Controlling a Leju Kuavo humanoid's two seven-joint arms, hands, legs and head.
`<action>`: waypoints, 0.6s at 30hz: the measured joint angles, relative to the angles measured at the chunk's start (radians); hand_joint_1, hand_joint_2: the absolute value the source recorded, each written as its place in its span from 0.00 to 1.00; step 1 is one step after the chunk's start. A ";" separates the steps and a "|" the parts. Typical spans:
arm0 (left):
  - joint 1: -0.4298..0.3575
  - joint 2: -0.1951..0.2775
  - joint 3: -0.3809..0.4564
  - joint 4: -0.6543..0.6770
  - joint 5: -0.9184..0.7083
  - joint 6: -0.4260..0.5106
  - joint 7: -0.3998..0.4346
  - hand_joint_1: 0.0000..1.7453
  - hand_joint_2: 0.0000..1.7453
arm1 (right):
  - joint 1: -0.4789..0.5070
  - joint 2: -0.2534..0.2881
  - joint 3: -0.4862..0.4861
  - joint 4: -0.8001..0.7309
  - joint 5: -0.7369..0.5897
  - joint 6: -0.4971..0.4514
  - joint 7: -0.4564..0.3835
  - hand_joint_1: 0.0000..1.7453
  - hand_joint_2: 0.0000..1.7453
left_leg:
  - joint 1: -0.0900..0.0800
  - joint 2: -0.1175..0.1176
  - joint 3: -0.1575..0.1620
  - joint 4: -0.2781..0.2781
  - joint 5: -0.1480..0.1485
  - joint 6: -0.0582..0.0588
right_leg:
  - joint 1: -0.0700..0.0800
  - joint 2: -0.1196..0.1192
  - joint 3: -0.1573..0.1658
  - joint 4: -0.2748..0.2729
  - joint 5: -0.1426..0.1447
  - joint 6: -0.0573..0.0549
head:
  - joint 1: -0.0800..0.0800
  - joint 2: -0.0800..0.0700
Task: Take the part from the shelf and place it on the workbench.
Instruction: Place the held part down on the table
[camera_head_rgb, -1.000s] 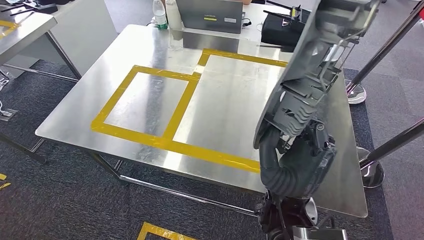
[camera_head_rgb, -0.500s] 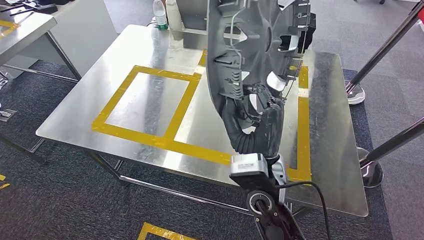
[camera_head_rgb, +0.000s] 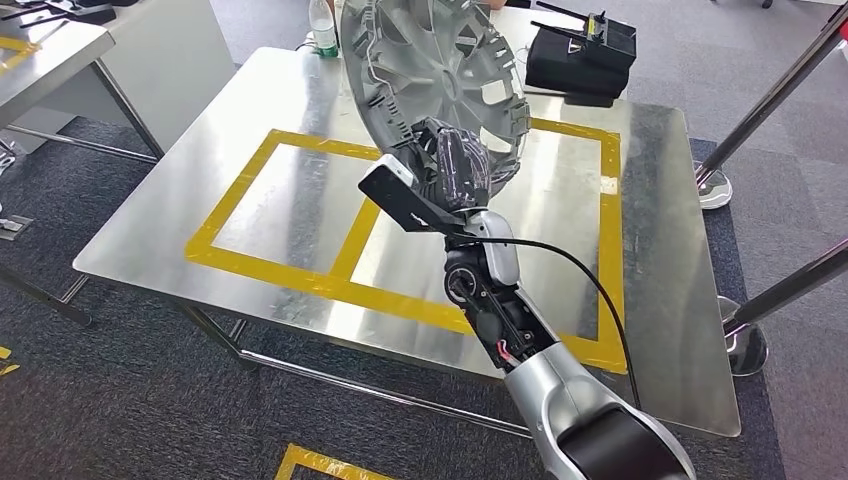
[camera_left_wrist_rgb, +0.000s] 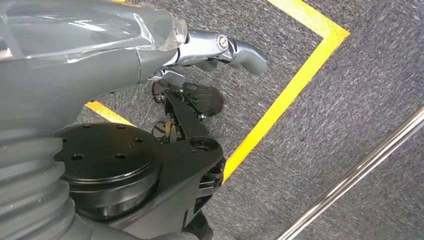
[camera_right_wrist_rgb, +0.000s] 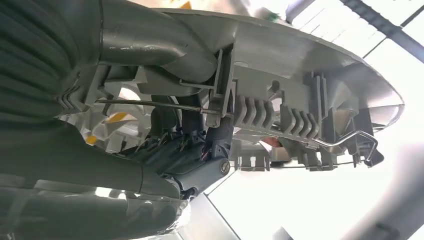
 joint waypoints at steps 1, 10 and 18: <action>-0.001 0.000 0.000 0.000 -0.001 0.000 0.002 0.00 1.00 | -0.020 0.002 0.000 0.039 0.011 0.007 0.021 1.00 1.00 | 0.000 0.000 0.000 0.000 0.000 0.000 | 0.000 0.000 0.000 0.000 0.000 0.000 | 0.000 0.000; -0.006 0.001 0.000 0.000 -0.004 0.000 0.013 0.00 1.00 | -0.156 -0.006 0.003 0.264 0.156 0.153 0.265 1.00 1.00 | 0.000 0.000 -0.001 0.000 0.000 0.000 | 0.000 0.000 0.000 -0.002 0.000 0.000 | 0.000 0.000; -0.007 0.003 0.000 0.000 -0.004 0.007 0.015 0.00 1.00 | -0.184 -0.031 0.011 0.347 0.215 0.250 0.370 1.00 1.00 | 0.000 0.000 -0.001 0.000 0.000 0.000 | 0.000 0.000 0.000 -0.002 0.000 0.000 | 0.000 0.000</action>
